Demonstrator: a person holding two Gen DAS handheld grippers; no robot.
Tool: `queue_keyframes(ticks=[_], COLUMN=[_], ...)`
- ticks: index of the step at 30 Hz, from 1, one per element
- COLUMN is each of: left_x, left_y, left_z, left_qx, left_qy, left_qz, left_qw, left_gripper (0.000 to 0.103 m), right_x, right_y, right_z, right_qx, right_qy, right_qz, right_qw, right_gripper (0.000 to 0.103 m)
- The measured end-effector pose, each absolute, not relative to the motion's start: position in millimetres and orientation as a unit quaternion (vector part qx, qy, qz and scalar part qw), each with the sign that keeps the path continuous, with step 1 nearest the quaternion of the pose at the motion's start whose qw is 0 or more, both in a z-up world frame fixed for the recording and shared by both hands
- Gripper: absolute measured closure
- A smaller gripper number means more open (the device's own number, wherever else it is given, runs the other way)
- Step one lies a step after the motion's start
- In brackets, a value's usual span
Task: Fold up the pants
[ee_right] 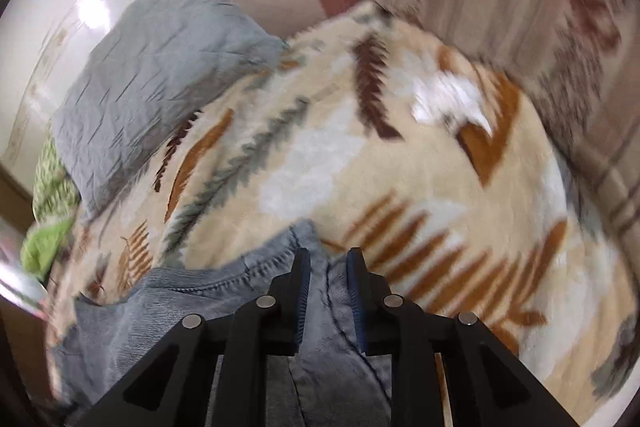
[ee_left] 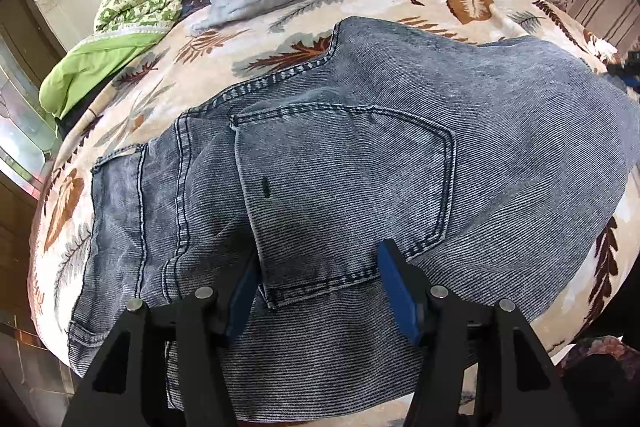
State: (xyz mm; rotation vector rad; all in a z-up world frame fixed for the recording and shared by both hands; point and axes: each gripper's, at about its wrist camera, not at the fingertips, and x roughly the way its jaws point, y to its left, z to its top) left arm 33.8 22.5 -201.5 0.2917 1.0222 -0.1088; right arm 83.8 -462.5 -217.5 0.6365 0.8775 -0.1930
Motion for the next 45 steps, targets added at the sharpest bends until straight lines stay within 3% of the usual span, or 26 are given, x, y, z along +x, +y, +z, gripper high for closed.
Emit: queue_keyframes(ticks=[4,8,9,10,11,12,14,22,29,30,33,34,41,45], left_x=[39.1,34.8,34.2,34.0,33.9,34.2,34.9,33.7,34.8,35.6,34.2,33.2,31.4,29.8], left_y=[28.6,27.7,24.9,21.1,17.5,12.3,3.0,-25.0,-24.5,-24.3,-23.8,-23.2,-20.5,-19.8], left_z=[-186.9,-156.5,-150.0,-143.5,-140.4,-138.3,-139.4,-166.2,-194.5,-196.6,-198.1,-198.6,-200.7,-199.7], left_qx=[0.100,0.069,0.067,0.063,0.060,0.055,0.050,0.052,0.048,0.046,0.049,0.050,0.050,0.052], left_qy=[0.506,0.465,0.456,0.449,0.446,0.444,0.448,0.485,0.522,0.524,0.520,0.519,0.516,0.518], left_qz=[-0.053,-0.066,-0.075,-0.086,-0.095,-0.107,-0.124,-0.152,-0.142,-0.141,-0.143,-0.144,-0.141,-0.139], left_qw=[0.855,0.880,0.884,0.887,0.888,0.888,0.884,0.860,0.840,0.838,0.840,0.841,0.843,0.842], left_gripper=[0.040,0.040,0.040,0.040,0.038,0.036,0.036,0.036,0.036,0.036,0.035,0.035,0.033,0.032], right_x=[65.0,41.7,35.9,29.4,22.6,17.2,11.3,45.4,86.5,91.0,96.8,95.8,84.2,98.1], right_y=[-486.1,-502.3,-505.3,-508.0,-510.3,-511.5,-511.1,-480.3,-461.8,-455.5,-439.6,-437.5,-429.1,-435.7], right_z=[-226.6,-222.7,-220.1,-216.9,-214.1,-211.4,-207.9,-224.2,-233.1,-233.1,-232.0,-229.4,-192.8,-196.0], right_qx=[0.388,0.437,0.444,0.449,0.453,0.455,0.453,0.356,0.287,0.262,0.206,0.197,0.171,0.177], right_qy=[0.411,0.382,0.371,0.358,0.344,0.331,0.317,0.411,0.434,0.442,0.458,0.456,0.370,0.372], right_qz=[-0.072,-0.047,-0.043,-0.043,-0.047,-0.050,-0.034,-0.049,-0.054,-0.056,-0.056,-0.054,-0.066,-0.091], right_qw=[0.822,0.813,0.815,0.817,0.821,0.825,0.833,0.838,0.852,0.856,0.863,0.866,0.911,0.907], right_gripper=[0.081,0.077,0.064,0.037,0.026,0.021,0.021,0.022,0.025,0.032,0.070,0.074,0.079,0.079])
